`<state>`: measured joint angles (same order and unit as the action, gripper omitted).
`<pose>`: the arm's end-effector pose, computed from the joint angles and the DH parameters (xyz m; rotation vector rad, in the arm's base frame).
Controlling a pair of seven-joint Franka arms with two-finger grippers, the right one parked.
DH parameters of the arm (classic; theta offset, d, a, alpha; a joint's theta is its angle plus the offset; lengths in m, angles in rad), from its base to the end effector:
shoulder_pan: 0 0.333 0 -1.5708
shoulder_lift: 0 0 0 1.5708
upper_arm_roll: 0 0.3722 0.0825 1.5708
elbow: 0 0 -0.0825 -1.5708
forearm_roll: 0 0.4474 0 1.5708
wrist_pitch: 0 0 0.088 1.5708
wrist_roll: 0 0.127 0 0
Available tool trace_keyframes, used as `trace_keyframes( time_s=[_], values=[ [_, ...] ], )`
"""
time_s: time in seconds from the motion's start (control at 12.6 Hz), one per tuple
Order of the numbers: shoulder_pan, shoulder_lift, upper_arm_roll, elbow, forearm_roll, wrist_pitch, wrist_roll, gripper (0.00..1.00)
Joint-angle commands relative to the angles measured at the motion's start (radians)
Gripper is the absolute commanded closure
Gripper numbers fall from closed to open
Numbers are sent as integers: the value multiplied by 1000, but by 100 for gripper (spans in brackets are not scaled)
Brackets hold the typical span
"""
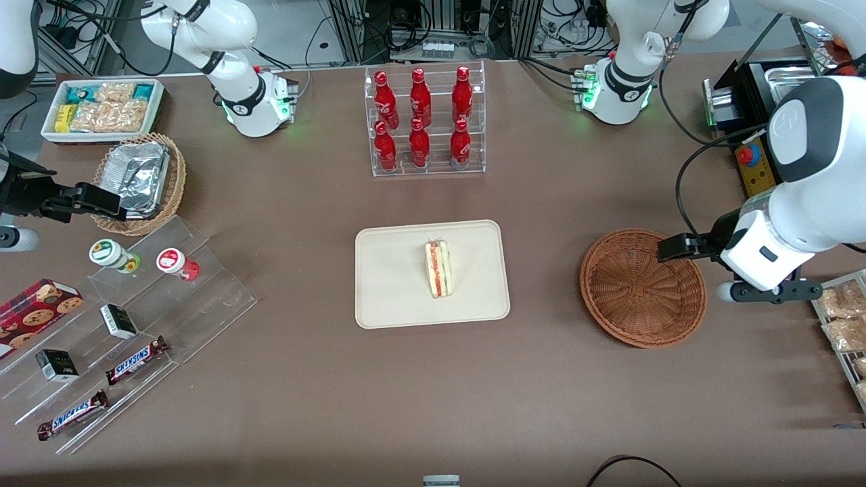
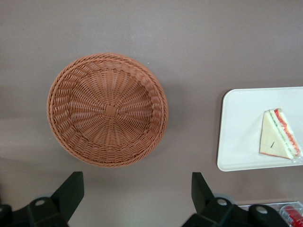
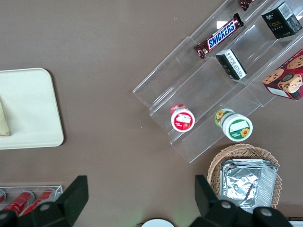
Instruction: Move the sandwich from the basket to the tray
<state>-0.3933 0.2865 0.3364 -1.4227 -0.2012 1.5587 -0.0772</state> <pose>0.6988 -0.0956 0.5579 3.0362 0.0380 -0.2153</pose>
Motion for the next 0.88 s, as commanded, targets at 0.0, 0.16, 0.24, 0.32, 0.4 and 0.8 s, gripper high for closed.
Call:
trace_keyframes(
  time_s=[0.0,0.16,0.24,0.32,0.4,0.8],
  values=[
    [141,-65,-156,-47,48,-6,7,0],
    [224,-82,-236,-54,60,-6,7,0],
    [282,-98,-294,-73,83,-6,8,0],
    [372,-102,-383,-88,109,-6,8,0],
    [439,-105,-458,-94,132,-6,8,0],
    [491,-202,-487,-191,141,-6,8,0]
  ],
)
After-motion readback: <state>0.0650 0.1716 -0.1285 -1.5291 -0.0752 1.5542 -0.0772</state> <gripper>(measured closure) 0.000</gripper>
